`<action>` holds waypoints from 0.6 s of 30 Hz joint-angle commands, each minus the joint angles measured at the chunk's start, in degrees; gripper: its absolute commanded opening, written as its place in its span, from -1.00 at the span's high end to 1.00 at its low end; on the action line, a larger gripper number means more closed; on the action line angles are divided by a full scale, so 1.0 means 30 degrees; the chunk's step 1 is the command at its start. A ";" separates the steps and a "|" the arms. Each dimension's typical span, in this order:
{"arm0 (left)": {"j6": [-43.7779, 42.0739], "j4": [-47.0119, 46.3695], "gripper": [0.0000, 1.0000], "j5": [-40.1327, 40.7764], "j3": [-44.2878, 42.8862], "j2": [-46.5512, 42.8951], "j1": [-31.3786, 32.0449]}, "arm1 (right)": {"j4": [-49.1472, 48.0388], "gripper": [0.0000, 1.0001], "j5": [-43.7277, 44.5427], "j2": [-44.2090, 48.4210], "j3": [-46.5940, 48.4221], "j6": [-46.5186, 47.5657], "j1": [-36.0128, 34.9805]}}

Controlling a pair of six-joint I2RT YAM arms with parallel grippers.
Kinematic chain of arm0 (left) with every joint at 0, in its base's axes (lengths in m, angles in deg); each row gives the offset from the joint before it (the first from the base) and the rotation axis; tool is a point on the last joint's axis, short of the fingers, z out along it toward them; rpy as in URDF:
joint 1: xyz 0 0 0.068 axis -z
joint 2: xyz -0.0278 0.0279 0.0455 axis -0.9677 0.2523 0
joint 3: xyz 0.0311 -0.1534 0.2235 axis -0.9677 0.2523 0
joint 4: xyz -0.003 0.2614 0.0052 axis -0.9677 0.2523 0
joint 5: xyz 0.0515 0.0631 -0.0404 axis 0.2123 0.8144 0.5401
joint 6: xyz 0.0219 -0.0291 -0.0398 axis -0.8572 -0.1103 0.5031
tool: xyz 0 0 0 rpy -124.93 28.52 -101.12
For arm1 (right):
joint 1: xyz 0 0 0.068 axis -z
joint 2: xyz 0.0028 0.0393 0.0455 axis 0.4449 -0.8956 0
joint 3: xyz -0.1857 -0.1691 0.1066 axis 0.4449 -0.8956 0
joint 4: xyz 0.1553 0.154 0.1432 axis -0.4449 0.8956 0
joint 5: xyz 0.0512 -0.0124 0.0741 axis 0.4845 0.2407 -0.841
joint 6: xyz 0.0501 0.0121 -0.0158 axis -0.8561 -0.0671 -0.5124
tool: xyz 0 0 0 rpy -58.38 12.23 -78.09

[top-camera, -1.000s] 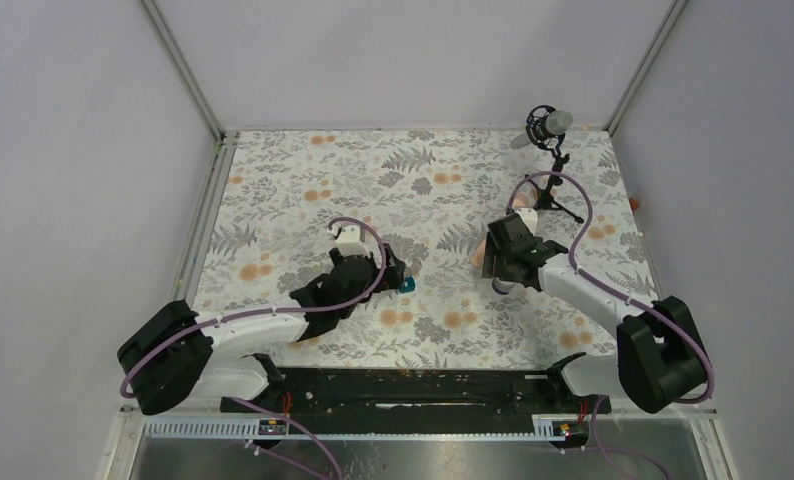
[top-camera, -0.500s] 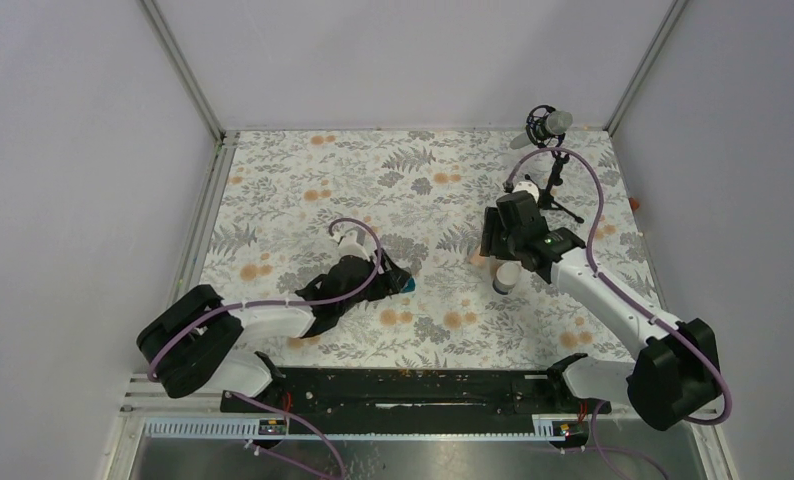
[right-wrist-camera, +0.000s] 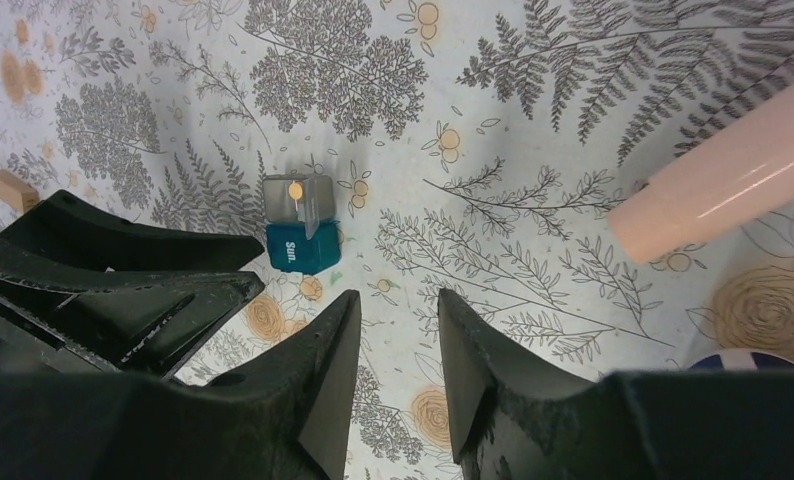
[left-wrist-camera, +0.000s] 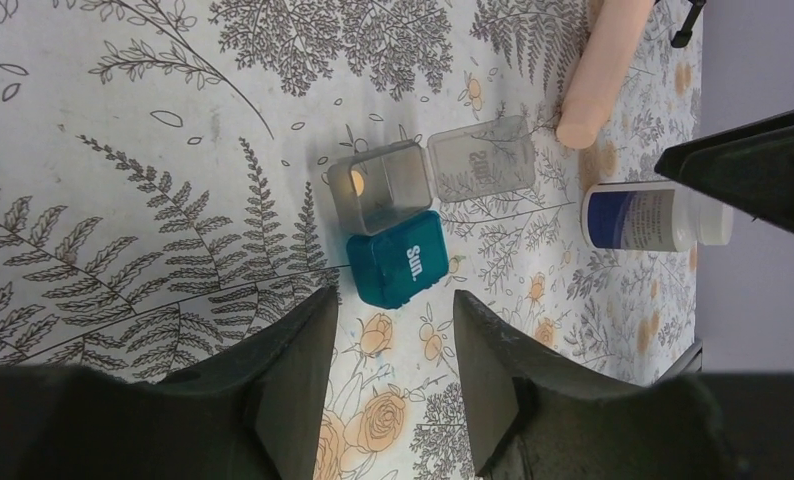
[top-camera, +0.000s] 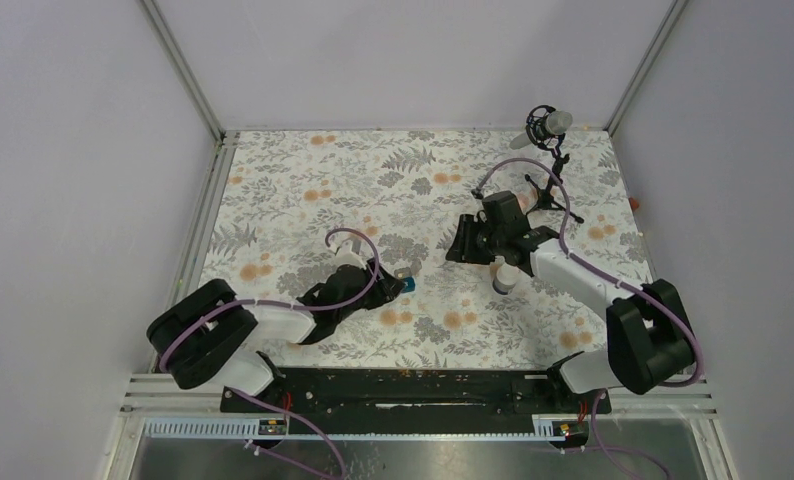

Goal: Sort the pills into containers

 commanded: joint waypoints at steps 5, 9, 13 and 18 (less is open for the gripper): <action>0.1374 -0.3771 0.07 0.0142 0.0524 0.1526 -0.0322 | -0.2774 0.23 -0.2061 -0.1739 -0.0393 -0.1187 -0.0200; 0.2109 -0.5020 0.08 0.0383 0.0793 0.2323 -0.0434 | -0.3159 0.24 -0.2404 -0.2716 -0.0284 -0.1287 -0.0213; 0.2323 -0.5433 0.17 0.0437 0.0824 0.2951 -0.0450 | -0.3252 0.24 -0.2609 -0.3249 -0.0298 -0.1442 -0.0242; 0.2256 -0.5998 0.29 0.0041 0.0962 0.3535 -0.0448 | -0.3030 0.24 -0.2250 -0.3695 -0.0070 -0.1614 -0.0271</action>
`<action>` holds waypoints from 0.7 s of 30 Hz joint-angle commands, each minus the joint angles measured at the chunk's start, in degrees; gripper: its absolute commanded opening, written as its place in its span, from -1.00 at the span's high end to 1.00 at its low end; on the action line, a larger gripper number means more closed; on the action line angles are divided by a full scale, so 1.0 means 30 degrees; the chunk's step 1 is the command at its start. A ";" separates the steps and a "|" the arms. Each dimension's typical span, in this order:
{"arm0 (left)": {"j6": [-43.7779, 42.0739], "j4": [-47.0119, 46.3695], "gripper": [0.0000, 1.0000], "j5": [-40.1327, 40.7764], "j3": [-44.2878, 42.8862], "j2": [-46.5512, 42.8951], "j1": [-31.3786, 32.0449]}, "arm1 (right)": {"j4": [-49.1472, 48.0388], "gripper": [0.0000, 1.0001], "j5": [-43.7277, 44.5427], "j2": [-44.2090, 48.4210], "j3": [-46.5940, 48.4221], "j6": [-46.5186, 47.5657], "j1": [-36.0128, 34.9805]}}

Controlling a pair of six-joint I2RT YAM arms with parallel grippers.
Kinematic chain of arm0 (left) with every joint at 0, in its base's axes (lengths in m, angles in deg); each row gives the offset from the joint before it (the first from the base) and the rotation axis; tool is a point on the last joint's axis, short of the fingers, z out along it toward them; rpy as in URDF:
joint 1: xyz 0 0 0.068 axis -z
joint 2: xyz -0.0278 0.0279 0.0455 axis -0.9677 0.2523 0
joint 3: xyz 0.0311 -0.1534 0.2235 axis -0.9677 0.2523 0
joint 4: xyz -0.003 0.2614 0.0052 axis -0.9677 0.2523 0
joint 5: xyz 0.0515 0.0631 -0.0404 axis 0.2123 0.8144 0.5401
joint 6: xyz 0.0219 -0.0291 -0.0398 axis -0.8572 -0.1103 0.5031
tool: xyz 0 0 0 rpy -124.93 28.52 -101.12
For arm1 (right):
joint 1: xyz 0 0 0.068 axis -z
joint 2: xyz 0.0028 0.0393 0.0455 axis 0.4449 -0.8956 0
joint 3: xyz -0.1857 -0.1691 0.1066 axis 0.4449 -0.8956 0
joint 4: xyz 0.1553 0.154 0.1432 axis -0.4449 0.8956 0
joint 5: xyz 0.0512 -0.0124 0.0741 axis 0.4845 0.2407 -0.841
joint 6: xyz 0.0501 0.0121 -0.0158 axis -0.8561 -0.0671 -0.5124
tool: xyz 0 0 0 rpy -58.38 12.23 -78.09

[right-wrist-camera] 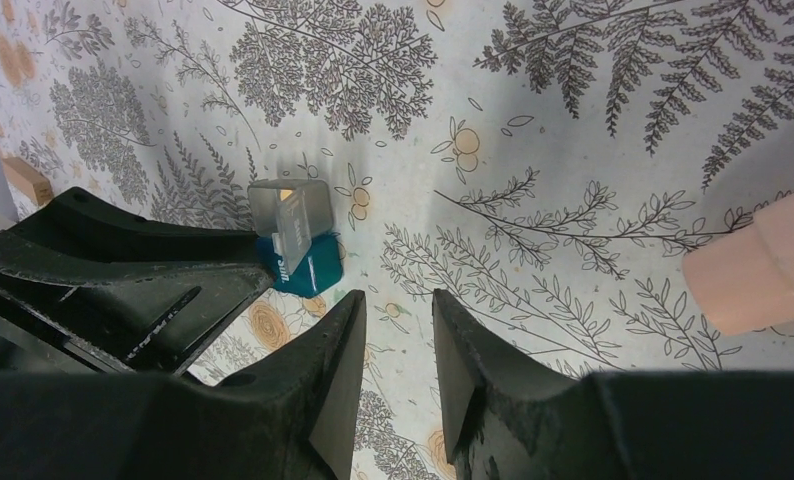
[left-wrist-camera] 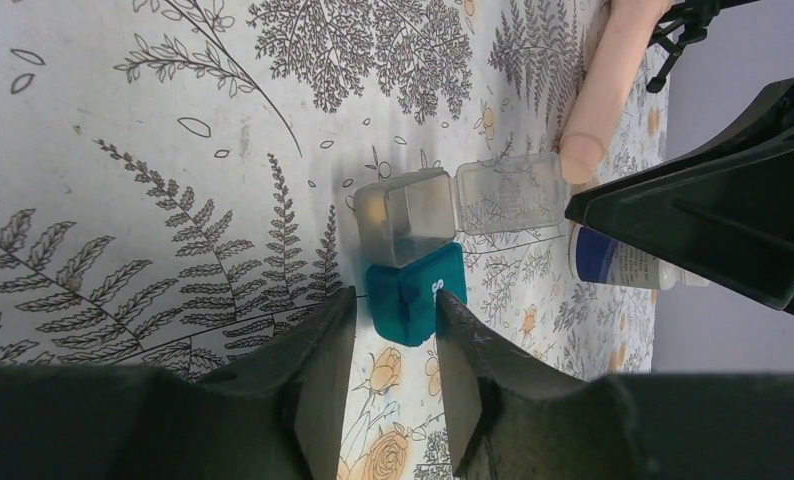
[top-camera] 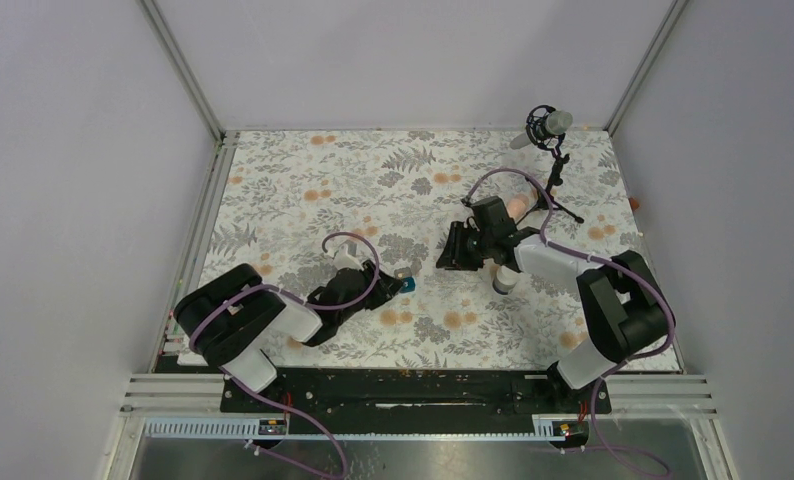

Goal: Sort the pills into containers

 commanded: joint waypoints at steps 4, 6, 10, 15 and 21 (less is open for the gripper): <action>-0.0190 -0.0952 0.36 -0.0099 0.0068 0.0509 -0.0058 | -0.0603 0.26 -0.0431 -0.0564 0.0301 -0.0455 -0.0204; -0.0226 -0.0349 0.38 0.0013 -0.0079 0.0515 -0.0054 | -0.0614 0.26 -0.0587 -0.0792 0.0315 -0.0460 -0.0191; -0.0418 0.0734 0.42 0.0147 -0.0496 0.0431 -0.0069 | -0.1420 0.26 -0.1046 -0.1238 0.0416 -0.0460 -0.0213; -0.1571 0.3824 0.42 0.0464 -0.1651 0.0080 0.0231 | -0.2245 0.25 -0.1690 -0.1590 0.0382 -0.0640 -0.0228; -0.2583 0.5784 0.41 0.0725 -0.2519 0.0066 0.0681 | -0.3290 0.21 -0.2666 -0.2382 0.0493 -0.1243 -0.0277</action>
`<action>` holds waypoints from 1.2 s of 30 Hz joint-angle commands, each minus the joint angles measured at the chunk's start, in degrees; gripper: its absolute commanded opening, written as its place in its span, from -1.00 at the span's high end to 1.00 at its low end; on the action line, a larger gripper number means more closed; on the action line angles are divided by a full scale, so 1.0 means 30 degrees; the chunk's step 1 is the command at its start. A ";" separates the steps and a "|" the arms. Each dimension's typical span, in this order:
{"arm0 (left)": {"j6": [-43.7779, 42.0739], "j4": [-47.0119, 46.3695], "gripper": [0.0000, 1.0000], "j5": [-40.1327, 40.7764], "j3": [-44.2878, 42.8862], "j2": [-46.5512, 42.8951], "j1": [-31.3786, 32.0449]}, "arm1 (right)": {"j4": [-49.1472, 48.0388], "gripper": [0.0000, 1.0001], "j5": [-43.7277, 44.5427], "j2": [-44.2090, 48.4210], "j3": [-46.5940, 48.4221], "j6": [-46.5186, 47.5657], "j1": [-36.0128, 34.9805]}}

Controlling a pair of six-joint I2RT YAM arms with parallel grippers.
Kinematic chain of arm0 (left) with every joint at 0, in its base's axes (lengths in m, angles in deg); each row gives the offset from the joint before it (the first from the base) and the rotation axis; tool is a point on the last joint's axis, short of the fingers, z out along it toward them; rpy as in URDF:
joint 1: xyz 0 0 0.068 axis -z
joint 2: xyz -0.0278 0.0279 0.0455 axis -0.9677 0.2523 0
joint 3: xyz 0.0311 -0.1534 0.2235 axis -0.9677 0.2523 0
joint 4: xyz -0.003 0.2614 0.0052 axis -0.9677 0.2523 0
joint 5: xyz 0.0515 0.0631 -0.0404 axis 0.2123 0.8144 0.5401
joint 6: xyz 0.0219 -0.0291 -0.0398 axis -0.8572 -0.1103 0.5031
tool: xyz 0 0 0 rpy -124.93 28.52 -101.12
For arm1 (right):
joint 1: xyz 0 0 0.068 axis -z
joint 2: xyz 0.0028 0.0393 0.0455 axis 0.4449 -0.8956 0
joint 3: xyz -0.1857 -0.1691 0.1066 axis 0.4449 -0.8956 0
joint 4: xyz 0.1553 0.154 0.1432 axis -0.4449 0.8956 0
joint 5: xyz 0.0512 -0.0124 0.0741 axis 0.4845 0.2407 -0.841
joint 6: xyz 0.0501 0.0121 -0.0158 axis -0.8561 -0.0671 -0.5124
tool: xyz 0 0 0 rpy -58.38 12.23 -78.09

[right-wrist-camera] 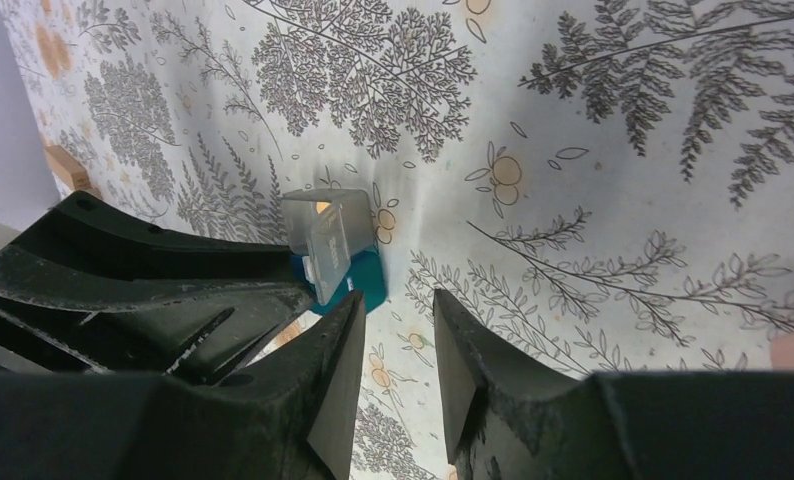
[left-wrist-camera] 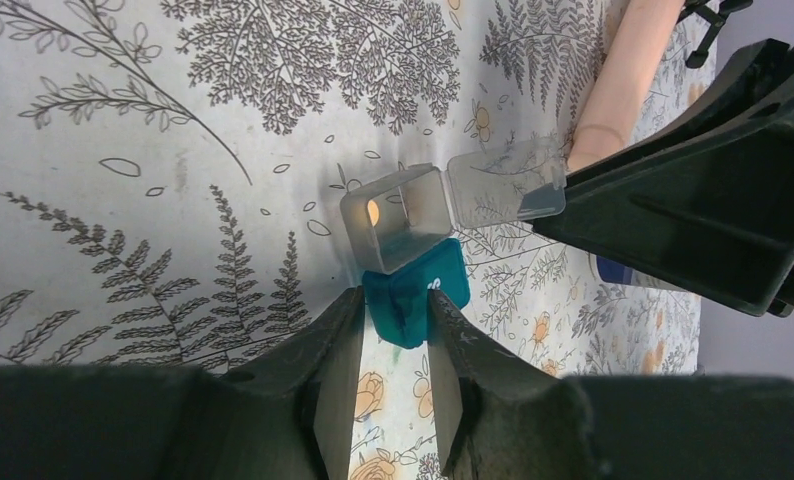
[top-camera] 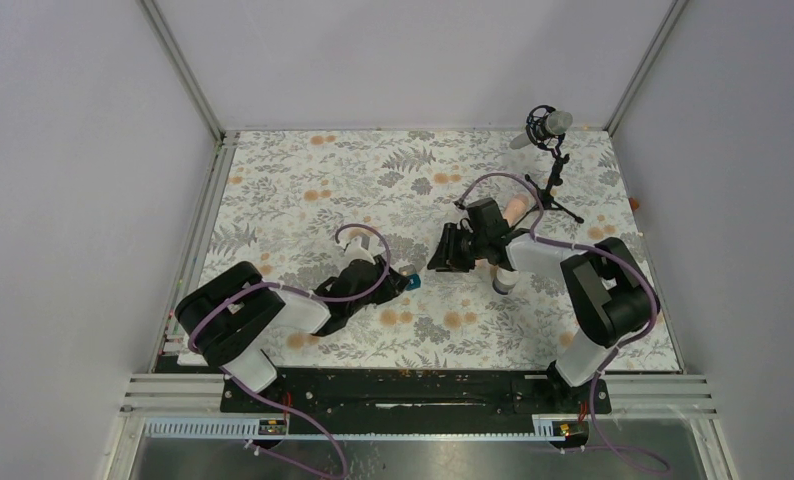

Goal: Sort the pills into containers

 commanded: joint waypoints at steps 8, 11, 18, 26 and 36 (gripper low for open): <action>-0.1938 0.3522 0.41 0.0653 -0.1010 0.0077 0.0494 | -0.2430 0.18 -0.2061 -0.1463 0.0753 -0.1044 -0.0564; -0.1994 0.3596 0.41 0.0690 -0.1049 0.0056 0.0521 | -0.2704 0.17 -0.2034 -0.1572 0.0626 -0.1221 -0.0597; -0.2125 0.3606 0.42 0.0776 -0.1144 0.0071 0.0524 | -0.2272 0.12 -0.1550 -0.1533 0.0739 -0.0868 -0.0601; -0.2261 0.3445 0.41 0.0801 -0.1170 0.0016 0.0502 | -0.1964 -0.05 -0.0893 -0.2056 0.1308 -0.0616 -0.0963; -0.2278 0.0992 0.41 0.0858 -0.0047 -0.0542 0.0524 | -0.1921 0.00 -0.0526 -0.2450 0.1326 -0.0761 -0.1329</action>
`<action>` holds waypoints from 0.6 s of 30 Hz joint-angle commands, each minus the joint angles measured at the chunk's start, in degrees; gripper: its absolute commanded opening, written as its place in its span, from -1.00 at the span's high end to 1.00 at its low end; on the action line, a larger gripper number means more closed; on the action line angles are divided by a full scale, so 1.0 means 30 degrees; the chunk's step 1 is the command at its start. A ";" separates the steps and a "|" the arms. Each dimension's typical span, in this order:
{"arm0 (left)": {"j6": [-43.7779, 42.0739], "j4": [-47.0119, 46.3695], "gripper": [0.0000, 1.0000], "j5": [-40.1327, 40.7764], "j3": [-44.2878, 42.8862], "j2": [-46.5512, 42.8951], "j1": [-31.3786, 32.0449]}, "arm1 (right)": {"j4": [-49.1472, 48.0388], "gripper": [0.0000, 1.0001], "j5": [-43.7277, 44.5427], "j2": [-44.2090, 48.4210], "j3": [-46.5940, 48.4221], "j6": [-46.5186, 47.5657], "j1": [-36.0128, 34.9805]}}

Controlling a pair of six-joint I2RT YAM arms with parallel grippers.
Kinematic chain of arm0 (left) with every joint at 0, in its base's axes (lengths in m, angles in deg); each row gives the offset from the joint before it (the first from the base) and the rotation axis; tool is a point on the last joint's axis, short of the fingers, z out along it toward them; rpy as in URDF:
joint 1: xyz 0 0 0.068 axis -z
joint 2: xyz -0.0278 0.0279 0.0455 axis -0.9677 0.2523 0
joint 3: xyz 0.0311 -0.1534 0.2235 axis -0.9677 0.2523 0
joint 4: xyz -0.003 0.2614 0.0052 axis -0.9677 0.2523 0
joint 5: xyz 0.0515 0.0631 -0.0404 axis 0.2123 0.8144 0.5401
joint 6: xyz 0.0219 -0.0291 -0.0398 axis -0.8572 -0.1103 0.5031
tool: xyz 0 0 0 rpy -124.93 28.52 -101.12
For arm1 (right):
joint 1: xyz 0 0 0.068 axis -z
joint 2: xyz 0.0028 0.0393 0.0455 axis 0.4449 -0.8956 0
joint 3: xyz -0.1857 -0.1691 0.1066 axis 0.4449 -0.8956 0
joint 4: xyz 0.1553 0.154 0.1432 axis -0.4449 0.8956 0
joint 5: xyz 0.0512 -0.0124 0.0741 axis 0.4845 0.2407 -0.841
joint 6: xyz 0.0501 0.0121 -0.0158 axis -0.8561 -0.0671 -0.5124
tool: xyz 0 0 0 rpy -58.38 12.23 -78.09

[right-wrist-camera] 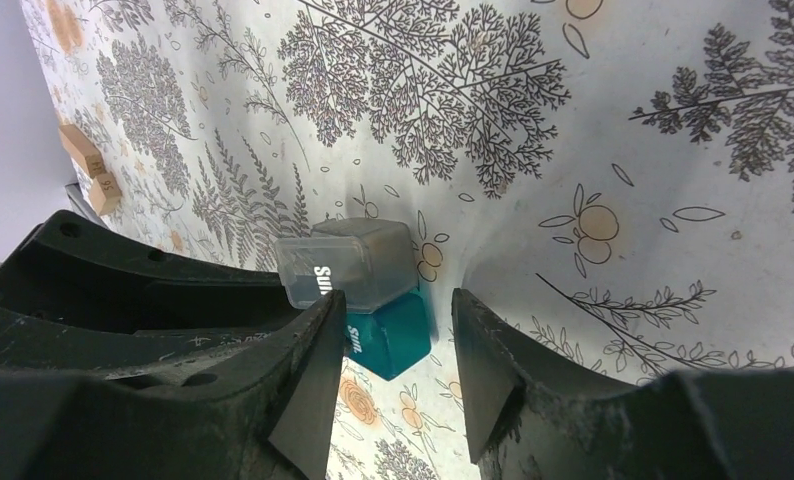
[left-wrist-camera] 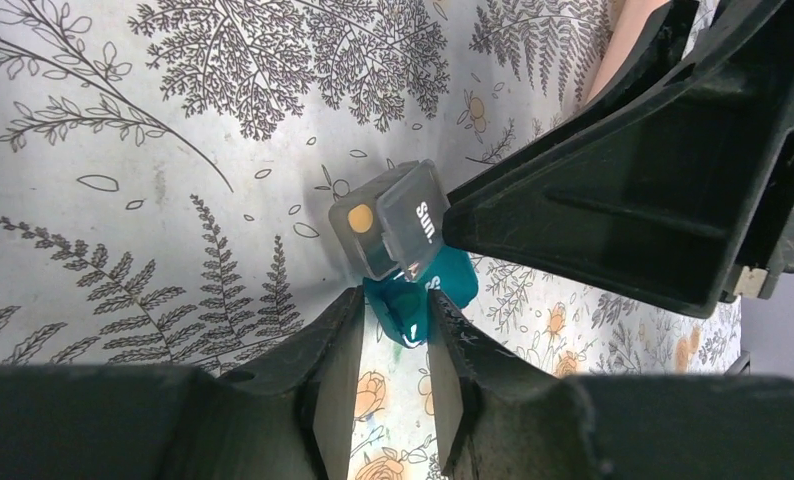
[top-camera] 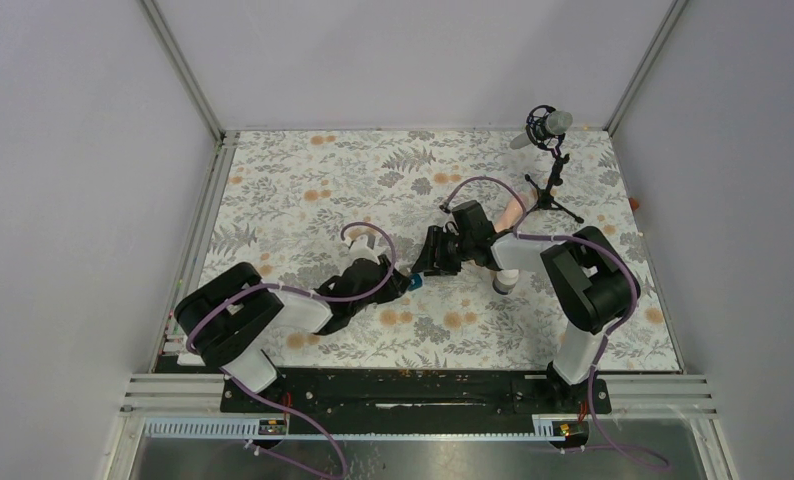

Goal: Sort the pills into containers

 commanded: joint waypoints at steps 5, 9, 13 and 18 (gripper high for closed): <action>-0.0877 -0.0937 0.21 0.0258 0.1034 -0.1155 0.0100 | -0.0071 0.01 0.0503 -0.0149 0.0417 0.0219 -0.0241; -0.0789 -0.1168 0.01 0.0261 0.1190 -0.1917 0.0074 | -0.0107 0.02 0.0487 -0.0236 0.0436 0.0219 -0.0255; -0.0770 -0.1389 -0.11 0.0178 0.1217 -0.2344 0.0053 | -0.0237 0.02 0.0304 -0.0337 0.0460 0.0204 -0.0271; -0.0229 -0.1942 -0.30 -0.0015 0.1393 -0.2498 -0.0078 | -0.0334 0.02 0.0156 -0.0339 0.0488 0.0219 -0.0299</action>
